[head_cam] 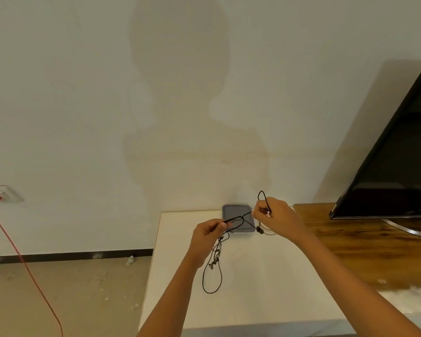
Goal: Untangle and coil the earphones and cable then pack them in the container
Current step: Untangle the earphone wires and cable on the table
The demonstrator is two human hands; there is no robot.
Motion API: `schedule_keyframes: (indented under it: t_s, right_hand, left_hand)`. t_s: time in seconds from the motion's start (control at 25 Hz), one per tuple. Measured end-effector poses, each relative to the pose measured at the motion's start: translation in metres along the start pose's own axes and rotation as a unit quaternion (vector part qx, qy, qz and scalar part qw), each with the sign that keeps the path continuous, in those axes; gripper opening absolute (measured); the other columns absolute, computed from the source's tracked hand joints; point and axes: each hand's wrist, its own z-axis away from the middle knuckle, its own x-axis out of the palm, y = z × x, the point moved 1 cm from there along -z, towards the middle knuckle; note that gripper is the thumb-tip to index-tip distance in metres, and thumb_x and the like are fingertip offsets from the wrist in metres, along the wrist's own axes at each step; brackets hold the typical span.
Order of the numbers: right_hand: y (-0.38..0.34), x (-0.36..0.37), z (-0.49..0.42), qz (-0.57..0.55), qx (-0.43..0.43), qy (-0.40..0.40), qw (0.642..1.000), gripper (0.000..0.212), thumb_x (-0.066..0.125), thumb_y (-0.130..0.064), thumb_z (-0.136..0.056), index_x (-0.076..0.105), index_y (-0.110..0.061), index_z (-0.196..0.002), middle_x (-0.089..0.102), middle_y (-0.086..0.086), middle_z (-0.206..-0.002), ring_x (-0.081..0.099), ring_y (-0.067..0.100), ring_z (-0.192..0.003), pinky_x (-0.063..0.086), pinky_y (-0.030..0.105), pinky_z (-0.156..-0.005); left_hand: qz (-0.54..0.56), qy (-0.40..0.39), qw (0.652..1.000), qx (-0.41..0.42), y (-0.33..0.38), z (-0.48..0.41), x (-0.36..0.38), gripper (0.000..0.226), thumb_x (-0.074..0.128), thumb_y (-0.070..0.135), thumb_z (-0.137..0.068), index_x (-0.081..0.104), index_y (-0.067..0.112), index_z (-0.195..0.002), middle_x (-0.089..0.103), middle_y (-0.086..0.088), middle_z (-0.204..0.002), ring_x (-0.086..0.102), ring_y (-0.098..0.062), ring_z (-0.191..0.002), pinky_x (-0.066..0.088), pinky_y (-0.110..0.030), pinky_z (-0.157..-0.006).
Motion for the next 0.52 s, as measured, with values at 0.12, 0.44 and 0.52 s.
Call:
schedule_keyframes:
  t_s: [0.12,0.44,0.52]
  right_hand:
    - [0.004,0.007,-0.001,-0.016,0.063,0.03,0.997,0.025,0.056,-0.026,-0.087,0.053,-0.011,-0.068,0.054,0.002,-0.065,0.049,0.012,-0.054,0.039,0.026,-0.051]
    - [0.039,-0.011,-0.001,-0.178,0.235,0.166,0.941,0.027,0.056,-0.015,-0.086,0.051,-0.007,-0.061,0.039,-0.005,-0.043,0.037,0.008,-0.04,0.029,0.022,-0.041]
    - [0.04,-0.01,-0.001,-0.167,0.229,0.164,0.945,0.027,0.057,-0.015,-0.084,0.051,-0.011,-0.058,0.042,-0.003,-0.045,0.04,0.012,-0.043,0.031,0.022,-0.044]
  left_hand:
    - [0.059,0.076,0.995,-0.024,-0.001,0.001,0.001,0.017,0.06,0.017,-0.092,0.077,0.013,-0.092,0.077,-0.002,-0.09,0.07,-0.012,-0.085,0.055,-0.023,-0.077]
    - [0.042,0.318,0.942,-0.099,-0.015,0.001,-0.042,0.02,0.05,0.019,-0.096,0.069,0.015,-0.089,0.069,-0.002,-0.086,0.057,-0.01,-0.078,0.042,-0.024,-0.072]
    - [0.013,0.352,0.931,-0.093,-0.012,0.001,-0.041,0.021,0.05,0.019,-0.095,0.07,0.014,-0.089,0.069,0.002,-0.085,0.058,-0.009,-0.083,0.04,-0.018,-0.071]
